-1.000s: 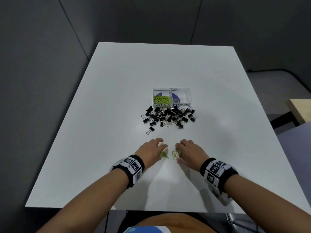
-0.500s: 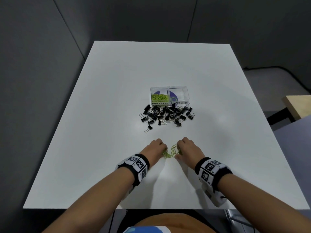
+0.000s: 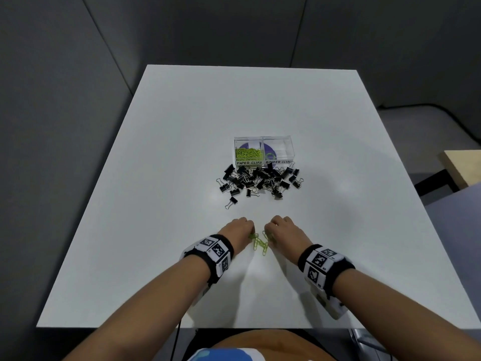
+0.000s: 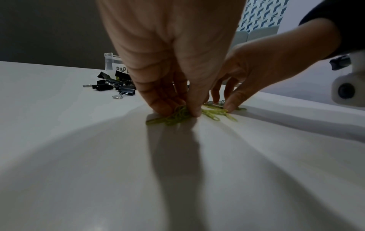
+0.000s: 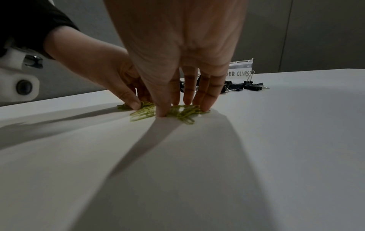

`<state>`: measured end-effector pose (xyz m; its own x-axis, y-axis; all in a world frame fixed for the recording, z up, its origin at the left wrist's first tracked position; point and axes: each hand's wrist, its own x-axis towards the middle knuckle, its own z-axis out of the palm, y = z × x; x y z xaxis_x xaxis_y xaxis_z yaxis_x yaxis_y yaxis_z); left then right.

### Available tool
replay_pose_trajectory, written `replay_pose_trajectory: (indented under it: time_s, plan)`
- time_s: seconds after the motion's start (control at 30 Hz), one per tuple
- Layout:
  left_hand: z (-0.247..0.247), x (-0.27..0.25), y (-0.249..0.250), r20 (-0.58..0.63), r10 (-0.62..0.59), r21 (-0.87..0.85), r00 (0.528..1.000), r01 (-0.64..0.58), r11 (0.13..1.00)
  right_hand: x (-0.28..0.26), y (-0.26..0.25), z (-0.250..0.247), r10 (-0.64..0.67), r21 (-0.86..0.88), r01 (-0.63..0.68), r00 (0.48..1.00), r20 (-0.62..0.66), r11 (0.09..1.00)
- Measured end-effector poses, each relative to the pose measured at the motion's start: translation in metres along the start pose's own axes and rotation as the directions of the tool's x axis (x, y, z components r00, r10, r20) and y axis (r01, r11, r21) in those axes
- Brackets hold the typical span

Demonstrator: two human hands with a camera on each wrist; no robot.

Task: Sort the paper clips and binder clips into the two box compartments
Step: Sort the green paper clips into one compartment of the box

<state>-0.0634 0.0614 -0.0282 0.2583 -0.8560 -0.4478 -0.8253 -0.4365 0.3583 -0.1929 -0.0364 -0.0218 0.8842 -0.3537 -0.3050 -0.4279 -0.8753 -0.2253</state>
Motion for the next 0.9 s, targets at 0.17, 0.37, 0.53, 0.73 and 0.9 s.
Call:
replay_pose_trajectory:
  time_s: [0.17, 0.37, 0.53, 0.73, 0.9]
  plan:
    - [-0.007, 0.005, 0.0, 0.049, 0.029, 0.009, 0.998, -0.03, 1.0, 0.014, 0.002, -0.01, 0.03, 0.044, -0.034, 0.996, 0.085, 0.998]
    - [-0.014, 0.015, -0.004, 0.073, 0.049, 0.006, 0.996, -0.049, 0.999, 0.027, 0.008, -0.018, 0.031, 0.09, -0.044, 0.99, 0.138, 0.995]
    - [-0.02, 0.019, -0.008, 0.056, 0.055, 0.023, 0.997, -0.057, 0.998, 0.027, 0.007, -0.02, 0.007, 0.077, -0.016, 0.993, 0.117, 0.997]
    - [-0.029, 0.022, -0.013, 0.039, 0.062, -0.01, 0.997, -0.061, 0.998, 0.026, 0.015, -0.034, 0.062, 0.193, -0.065, 0.998, 0.022, 0.979]
    - [-0.034, 0.02, -0.013, 0.089, -0.001, -0.062, 0.996, 0.007, 0.998, 0.015, 0.026, -0.036, 0.105, 0.238, -0.124, 0.99, 0.092, 0.963]
